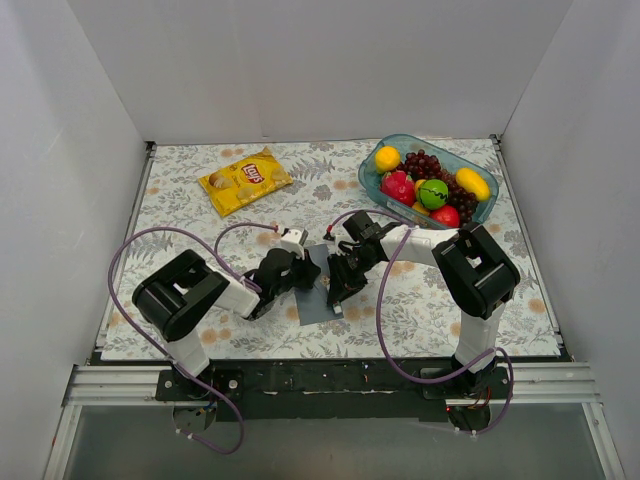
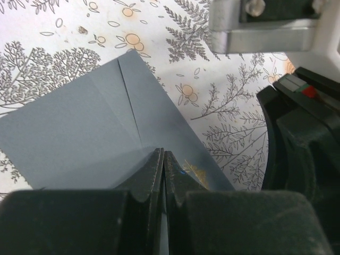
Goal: Place the letter into the envelope and seal it
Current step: Seal the envelope at the center of the board.
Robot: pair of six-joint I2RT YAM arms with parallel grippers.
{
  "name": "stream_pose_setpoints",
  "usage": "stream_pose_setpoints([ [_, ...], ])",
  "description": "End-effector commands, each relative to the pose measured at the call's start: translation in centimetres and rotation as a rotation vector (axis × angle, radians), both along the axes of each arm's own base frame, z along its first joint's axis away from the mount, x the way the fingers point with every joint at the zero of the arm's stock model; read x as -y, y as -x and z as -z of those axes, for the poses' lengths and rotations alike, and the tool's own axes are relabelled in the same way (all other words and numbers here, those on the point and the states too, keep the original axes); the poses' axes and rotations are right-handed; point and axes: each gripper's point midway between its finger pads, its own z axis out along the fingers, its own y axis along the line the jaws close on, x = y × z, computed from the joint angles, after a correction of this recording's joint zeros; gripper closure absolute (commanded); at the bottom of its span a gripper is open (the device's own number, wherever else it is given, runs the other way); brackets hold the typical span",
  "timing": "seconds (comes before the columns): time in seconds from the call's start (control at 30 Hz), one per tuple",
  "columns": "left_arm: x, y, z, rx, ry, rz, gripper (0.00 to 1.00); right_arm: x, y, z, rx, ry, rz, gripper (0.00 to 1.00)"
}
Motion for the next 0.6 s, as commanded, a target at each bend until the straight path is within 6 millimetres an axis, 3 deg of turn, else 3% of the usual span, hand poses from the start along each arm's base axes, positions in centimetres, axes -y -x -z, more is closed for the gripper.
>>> stream_pose_setpoints([
  [0.0,-1.9,3.6,4.1,-0.131,-0.121,0.005,1.00,1.8,0.5,2.3,0.004,0.097,-0.008,0.99],
  [0.3,-3.4,6.1,5.5,-0.203,-0.138,-0.025,1.00,1.8,0.4,2.3,0.005,0.096,-0.005,0.99],
  [0.57,-2.4,8.0,5.2,-0.215,-0.129,0.020,1.00,1.8,0.4,2.3,0.002,0.094,-0.003,0.99],
])
